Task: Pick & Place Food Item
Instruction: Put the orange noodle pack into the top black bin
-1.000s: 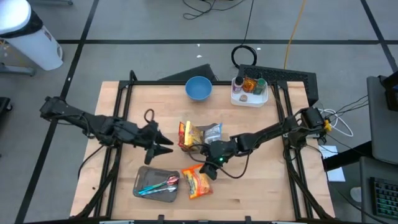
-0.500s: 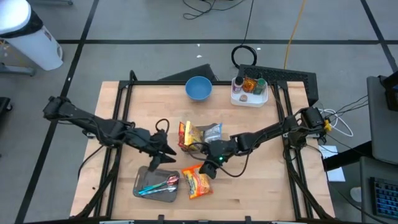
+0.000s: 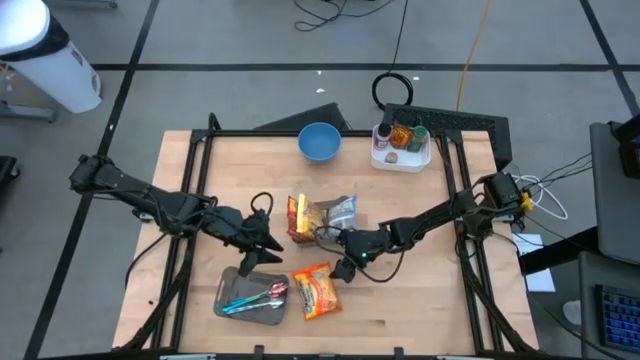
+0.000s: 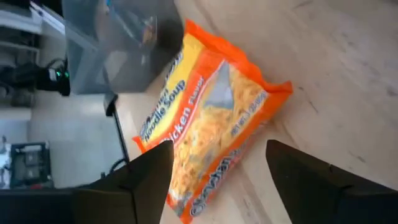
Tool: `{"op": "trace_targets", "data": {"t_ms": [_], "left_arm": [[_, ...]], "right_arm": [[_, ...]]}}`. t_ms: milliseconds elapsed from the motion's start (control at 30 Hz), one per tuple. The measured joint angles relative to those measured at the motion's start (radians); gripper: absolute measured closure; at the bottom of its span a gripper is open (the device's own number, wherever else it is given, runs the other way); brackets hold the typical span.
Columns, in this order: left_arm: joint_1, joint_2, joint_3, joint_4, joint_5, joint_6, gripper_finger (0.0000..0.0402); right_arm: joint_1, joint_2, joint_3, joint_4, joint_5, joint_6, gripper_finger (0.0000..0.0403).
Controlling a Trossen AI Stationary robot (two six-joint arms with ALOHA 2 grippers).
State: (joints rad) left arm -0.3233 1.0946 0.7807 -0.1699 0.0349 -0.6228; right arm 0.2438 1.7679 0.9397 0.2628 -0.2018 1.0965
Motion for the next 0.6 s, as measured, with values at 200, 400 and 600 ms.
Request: {"op": "trace_targets", "data": {"t_ms": [200,400,600], "left_arm": [[0.000,0.000,0.000,0.001,-0.010,-0.001,0.0220],[0.000,0.000,0.000,0.001,-0.012,-0.001,0.0220],[0.001,0.057,0.001,0.022,0.042,-0.007,0.0220]], "right_arm": [[0.023,0.000,-0.009,0.032,0.129,0.017,0.0150],[0.033,0.019,-0.009,0.053,0.172,0.026,0.0158],[0.033,0.017,-0.008,0.086,0.095,0.034,0.0160]]}}
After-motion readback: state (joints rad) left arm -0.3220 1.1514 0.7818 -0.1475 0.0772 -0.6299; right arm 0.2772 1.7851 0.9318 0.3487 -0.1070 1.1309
